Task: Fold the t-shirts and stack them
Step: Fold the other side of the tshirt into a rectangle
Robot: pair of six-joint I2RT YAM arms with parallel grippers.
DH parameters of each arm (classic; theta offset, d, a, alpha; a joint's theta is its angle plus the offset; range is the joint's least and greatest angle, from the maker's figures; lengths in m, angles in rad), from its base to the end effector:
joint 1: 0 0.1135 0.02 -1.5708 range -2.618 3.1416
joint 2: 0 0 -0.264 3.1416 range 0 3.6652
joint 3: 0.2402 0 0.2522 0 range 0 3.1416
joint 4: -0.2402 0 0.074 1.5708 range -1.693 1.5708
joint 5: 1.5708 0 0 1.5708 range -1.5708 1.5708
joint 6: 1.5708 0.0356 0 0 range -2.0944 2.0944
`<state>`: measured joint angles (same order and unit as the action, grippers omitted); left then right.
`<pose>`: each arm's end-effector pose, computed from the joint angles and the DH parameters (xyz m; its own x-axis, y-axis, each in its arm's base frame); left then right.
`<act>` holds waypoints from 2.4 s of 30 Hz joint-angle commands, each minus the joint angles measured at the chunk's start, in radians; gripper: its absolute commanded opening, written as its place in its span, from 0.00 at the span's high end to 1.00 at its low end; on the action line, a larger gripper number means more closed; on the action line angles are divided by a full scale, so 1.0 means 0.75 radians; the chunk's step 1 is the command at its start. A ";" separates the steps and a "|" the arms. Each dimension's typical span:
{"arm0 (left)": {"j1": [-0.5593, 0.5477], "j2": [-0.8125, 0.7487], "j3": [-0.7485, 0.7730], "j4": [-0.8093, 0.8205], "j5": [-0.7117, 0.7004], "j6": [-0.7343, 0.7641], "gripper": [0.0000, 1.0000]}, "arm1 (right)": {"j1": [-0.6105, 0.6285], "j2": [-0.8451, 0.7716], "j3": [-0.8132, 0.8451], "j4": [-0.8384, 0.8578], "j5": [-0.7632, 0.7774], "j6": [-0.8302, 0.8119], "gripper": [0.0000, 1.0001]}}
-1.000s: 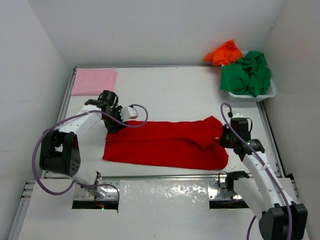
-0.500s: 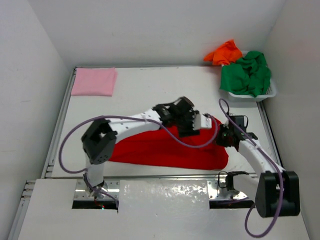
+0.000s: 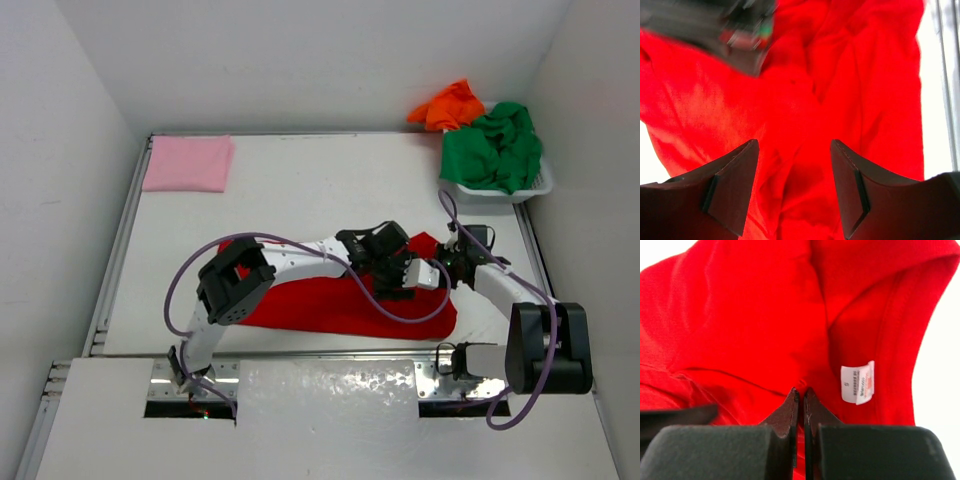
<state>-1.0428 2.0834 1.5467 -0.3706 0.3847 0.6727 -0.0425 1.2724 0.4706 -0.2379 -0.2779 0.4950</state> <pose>0.2185 -0.4011 0.1856 0.2610 0.6989 -0.6659 0.9646 -0.2150 0.1525 0.2109 0.0008 0.1382 -0.8046 0.4914 -0.3333 0.3230 0.8332 0.4487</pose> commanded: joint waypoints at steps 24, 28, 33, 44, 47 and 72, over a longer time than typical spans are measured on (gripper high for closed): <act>-0.097 0.077 -0.039 0.275 -0.218 -0.069 0.92 | -0.019 -0.026 0.009 0.100 -0.088 0.013 1.00; -0.093 0.075 -0.015 0.257 -0.212 -0.099 1.00 | -0.025 -0.030 0.009 0.092 -0.088 0.007 1.00; -0.090 0.071 -0.001 0.220 -0.196 -0.075 0.75 | -0.027 -0.040 0.011 0.072 -0.077 -0.016 1.00; -0.070 0.067 0.049 0.202 -0.159 -0.118 0.85 | -0.031 -0.038 0.025 0.068 -0.079 -0.026 1.00; -0.070 0.069 0.022 0.202 -0.137 -0.118 0.93 | -0.035 -0.038 0.031 0.064 -0.079 -0.030 1.00; 0.040 -0.107 0.024 -0.191 0.166 0.009 1.00 | -0.037 -0.406 -0.098 -0.270 -0.116 -0.085 1.00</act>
<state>-1.0084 2.0632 1.5581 -0.4828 0.4530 0.6540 -0.0696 0.9913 0.4122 -0.4084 -0.3454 0.4446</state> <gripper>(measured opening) 0.009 0.002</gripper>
